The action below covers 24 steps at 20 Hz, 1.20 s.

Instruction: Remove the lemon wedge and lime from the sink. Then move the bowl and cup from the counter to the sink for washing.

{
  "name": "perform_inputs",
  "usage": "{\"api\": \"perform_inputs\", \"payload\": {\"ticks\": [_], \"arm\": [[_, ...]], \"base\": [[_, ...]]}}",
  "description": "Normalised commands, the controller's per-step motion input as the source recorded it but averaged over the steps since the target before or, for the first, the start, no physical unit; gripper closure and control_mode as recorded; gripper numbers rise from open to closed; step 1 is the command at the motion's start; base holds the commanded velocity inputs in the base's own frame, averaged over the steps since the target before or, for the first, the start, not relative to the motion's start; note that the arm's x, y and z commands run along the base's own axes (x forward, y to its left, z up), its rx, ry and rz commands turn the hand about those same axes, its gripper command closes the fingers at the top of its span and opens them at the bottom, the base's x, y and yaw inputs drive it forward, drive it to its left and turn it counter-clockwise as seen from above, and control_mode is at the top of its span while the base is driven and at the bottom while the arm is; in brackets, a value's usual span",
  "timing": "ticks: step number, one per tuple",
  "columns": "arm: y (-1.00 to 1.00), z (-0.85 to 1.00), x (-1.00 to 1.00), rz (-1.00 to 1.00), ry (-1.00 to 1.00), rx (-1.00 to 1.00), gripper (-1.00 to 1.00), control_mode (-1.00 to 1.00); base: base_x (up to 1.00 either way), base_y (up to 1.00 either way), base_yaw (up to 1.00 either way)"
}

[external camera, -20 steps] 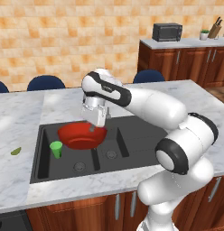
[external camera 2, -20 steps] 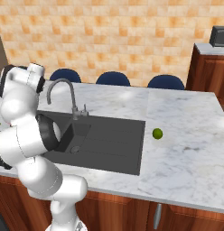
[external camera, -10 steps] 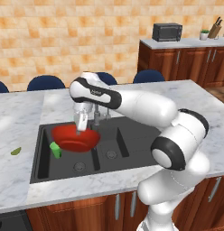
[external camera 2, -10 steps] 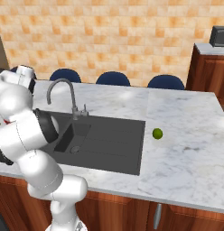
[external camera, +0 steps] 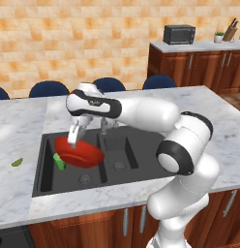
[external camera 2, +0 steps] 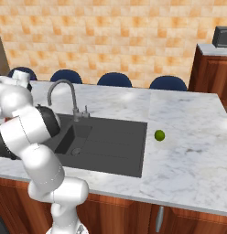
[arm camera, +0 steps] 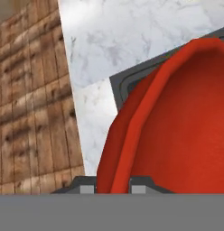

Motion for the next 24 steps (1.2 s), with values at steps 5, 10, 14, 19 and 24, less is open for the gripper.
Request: {"api": "perform_inputs", "payload": {"ticks": [5,10,14,19,24], "arm": [[0.30,-0.19,0.11,-0.29,0.00,-0.15,1.00,-1.00],[0.36,-0.14,0.12,-0.29,0.00,-0.05,1.00,-1.00],[0.19,-0.06,0.13,-0.30,0.00,-0.03,1.00,-1.00],[0.11,-0.18,0.02,-0.34,0.00,-0.06,1.00,-1.00],[0.04,-0.14,0.11,-0.33,0.00,-0.05,1.00,-1.00]], "base": [[0.00,0.00,0.00],[0.00,0.00,0.00],[0.00,0.00,0.00],[0.00,0.00,0.00],[0.00,0.00,0.00]]}}
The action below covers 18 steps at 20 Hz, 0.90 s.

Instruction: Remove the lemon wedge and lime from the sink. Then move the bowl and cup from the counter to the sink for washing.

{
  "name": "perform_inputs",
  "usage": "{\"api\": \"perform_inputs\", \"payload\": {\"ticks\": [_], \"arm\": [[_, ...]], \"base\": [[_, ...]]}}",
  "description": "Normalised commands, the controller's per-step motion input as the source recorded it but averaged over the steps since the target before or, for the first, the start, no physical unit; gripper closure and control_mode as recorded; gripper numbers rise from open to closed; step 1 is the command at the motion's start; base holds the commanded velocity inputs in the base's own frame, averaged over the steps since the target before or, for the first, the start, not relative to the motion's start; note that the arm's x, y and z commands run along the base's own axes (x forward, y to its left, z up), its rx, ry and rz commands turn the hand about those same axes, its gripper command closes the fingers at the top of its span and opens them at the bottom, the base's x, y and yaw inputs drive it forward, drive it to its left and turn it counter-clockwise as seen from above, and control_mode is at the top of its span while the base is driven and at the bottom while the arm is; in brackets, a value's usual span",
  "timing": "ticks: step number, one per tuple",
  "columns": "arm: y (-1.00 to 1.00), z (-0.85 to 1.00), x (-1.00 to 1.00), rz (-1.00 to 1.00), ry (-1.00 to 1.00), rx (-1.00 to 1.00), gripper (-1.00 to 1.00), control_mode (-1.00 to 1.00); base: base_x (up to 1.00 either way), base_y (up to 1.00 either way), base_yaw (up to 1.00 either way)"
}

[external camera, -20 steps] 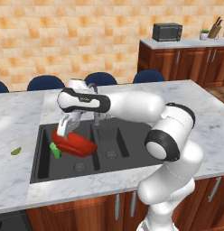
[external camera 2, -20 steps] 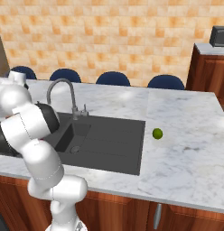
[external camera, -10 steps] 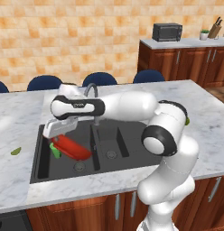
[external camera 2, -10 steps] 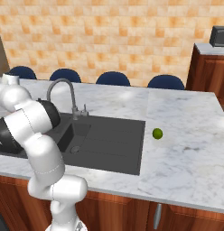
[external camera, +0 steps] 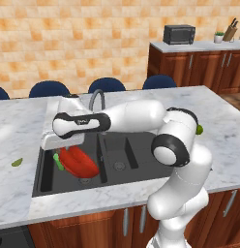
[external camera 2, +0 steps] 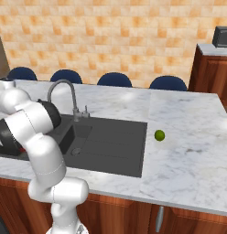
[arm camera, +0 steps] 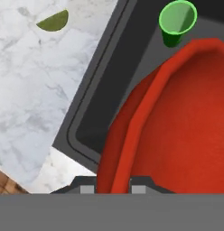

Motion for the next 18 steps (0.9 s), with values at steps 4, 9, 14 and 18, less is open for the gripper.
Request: {"api": "perform_inputs", "payload": {"ticks": [4,9,14,18], "arm": [[0.00,-0.13,0.23,-0.27,0.02,-0.01,1.00,-1.00],[0.00,-0.12,0.28,-0.19,0.03,0.00,1.00,-1.00],[0.00,-0.18,0.20,-0.10,0.00,0.00,1.00,-1.00],[0.00,-0.25,0.16,-0.10,0.00,0.00,1.00,-1.00]], "base": [[0.00,0.00,0.00],[0.00,0.00,0.00],[0.00,0.00,0.00],[0.00,0.00,0.00]]}}
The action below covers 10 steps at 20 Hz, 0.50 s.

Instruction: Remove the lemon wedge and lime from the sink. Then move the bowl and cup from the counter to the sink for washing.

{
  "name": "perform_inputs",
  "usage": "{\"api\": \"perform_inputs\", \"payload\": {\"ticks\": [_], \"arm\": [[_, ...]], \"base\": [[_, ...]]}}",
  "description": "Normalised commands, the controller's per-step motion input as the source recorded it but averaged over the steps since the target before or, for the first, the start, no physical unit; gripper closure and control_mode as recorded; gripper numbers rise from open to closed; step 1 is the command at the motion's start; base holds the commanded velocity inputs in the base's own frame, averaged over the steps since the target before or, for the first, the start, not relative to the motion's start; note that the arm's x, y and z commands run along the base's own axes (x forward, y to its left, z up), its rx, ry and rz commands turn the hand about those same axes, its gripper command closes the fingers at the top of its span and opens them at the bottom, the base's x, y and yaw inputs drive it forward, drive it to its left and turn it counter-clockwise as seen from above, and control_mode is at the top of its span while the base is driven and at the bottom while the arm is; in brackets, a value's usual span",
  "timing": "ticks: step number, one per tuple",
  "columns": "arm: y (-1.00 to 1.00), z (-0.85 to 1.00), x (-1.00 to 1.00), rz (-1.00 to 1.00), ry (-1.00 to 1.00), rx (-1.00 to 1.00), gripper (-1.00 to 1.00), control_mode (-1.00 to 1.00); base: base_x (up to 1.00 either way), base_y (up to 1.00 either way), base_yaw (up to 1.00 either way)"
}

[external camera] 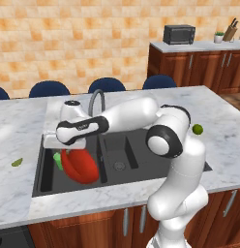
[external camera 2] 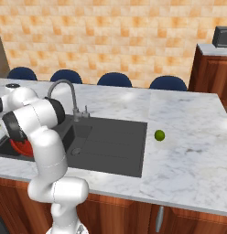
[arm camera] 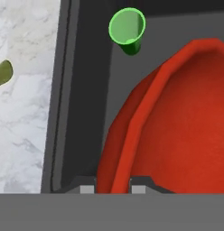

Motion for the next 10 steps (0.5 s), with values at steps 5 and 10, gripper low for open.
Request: {"api": "perform_inputs", "payload": {"ticks": [5,10], "arm": [[-0.01,-0.16,0.17,-0.08,0.00,0.00,1.00,-1.00],[0.00,-0.19,0.15,-0.06,0.00,0.00,1.00,-1.00]], "base": [[0.00,0.00,0.00],[0.00,0.00,0.00]]}}
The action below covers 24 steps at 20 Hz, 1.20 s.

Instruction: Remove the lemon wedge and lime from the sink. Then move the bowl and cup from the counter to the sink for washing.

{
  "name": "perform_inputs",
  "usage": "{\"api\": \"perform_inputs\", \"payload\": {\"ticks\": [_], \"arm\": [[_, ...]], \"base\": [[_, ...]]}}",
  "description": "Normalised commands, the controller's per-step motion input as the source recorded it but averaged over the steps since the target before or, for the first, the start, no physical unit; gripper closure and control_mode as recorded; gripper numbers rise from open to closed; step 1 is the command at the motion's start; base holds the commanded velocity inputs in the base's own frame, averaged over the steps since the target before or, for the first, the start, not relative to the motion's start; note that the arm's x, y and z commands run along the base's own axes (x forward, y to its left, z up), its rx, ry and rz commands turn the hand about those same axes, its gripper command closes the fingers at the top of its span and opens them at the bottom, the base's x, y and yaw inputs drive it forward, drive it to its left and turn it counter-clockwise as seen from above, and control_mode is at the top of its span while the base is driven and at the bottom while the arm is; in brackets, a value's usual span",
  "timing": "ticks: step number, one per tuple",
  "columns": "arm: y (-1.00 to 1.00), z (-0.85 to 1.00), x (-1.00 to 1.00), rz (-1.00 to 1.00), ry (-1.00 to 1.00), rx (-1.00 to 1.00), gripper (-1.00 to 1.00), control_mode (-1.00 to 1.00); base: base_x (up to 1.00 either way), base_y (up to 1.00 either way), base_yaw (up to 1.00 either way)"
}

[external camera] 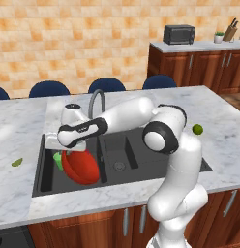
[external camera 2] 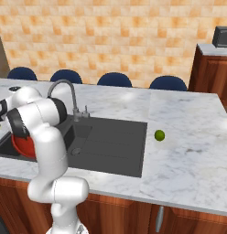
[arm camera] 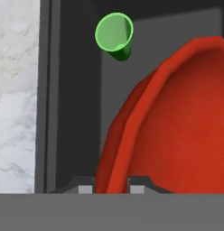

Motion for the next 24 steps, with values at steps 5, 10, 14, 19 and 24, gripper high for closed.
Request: {"api": "perform_inputs", "payload": {"ticks": [5,10,14,19,24], "arm": [[0.01,-0.25,0.14,-0.07,0.00,0.00,1.00,-1.00],[0.07,-0.30,0.11,-0.07,0.00,0.00,1.00,-1.00],[0.03,-0.31,0.09,-0.05,0.00,0.00,1.00,-1.00],[0.09,-0.27,0.15,-0.05,0.00,0.00,1.00,-1.00],[0.14,-0.22,0.23,-0.04,0.00,0.00,1.00,-1.00]], "base": [[0.00,0.00,0.00],[0.00,0.00,0.00],[0.00,0.00,0.00],[0.00,0.00,0.00],[0.00,0.00,0.00]]}}
